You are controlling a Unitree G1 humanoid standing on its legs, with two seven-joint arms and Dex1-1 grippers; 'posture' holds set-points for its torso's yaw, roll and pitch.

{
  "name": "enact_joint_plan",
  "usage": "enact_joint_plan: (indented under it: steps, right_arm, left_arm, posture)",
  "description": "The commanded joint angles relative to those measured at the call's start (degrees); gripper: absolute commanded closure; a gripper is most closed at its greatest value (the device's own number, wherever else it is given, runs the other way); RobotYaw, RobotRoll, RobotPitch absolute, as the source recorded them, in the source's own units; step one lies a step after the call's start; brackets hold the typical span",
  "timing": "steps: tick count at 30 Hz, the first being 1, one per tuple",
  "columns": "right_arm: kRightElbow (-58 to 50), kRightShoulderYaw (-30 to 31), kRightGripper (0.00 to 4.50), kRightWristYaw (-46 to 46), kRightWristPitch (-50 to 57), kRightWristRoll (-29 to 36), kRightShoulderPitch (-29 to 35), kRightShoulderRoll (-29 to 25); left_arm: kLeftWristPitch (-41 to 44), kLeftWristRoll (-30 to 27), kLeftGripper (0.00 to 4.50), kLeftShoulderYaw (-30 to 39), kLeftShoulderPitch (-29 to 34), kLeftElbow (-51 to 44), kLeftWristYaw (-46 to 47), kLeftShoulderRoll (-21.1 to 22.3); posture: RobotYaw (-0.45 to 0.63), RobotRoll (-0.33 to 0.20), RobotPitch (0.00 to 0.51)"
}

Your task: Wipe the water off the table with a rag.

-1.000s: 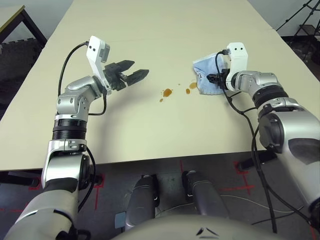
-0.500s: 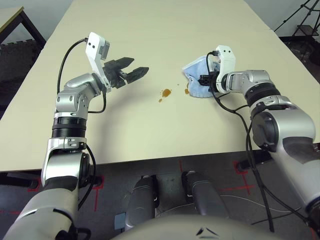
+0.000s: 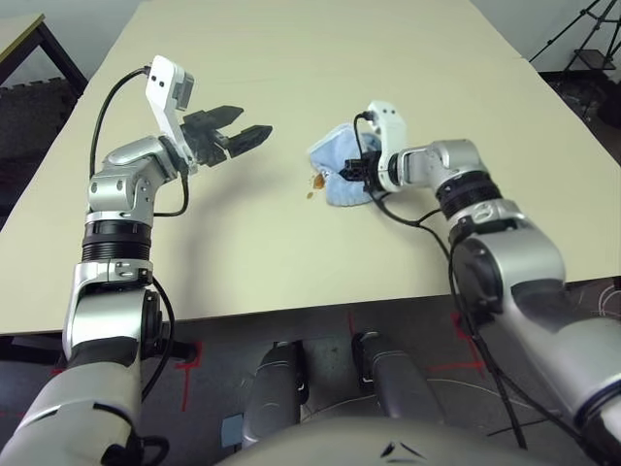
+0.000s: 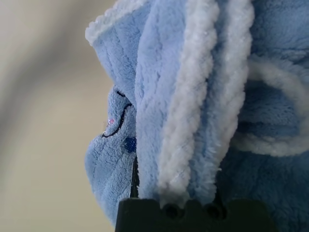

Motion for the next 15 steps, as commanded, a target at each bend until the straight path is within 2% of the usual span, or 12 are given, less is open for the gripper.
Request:
enact_joint_plan:
  steps: [1, 9, 12, 15]
  right_arm:
    - [-2.1, 2.1, 4.48, -1.8, 3.8, 1.0, 3.2, 4.1]
    - [-5.3, 4.3, 4.48, -3.7, 5.1, 1.1, 5.4, 8.9]
    - [-3.1, 4.0, 4.48, -5.0, 2.0, 0.0, 4.8, 7.9]
    - [2.5, 1.6, 4.48, -7.8, -4.3, -0.6, 2.2, 4.5]
  left_arm:
    - [-0.3, 0.8, 0.00, 0.1, -0.2, 0.9, -0.4, 0.1]
    - [-0.7, 0.9, 0.00, 0.1, -0.7, 1.5, -0.3, 0.1]
    - [-0.8, 0.9, 0.00, 0.2, -0.6, 1.4, -0.1, 0.1]
    - [-0.8, 0.9, 0.00, 0.3, -0.4, 1.3, 0.1, 0.1]
  posture:
    - [-0.16, 0.000, 0.137]
    - [-0.15, 0.000, 0.140]
    - [-0.15, 0.000, 0.139]
    - [-0.14, 0.000, 0.137]
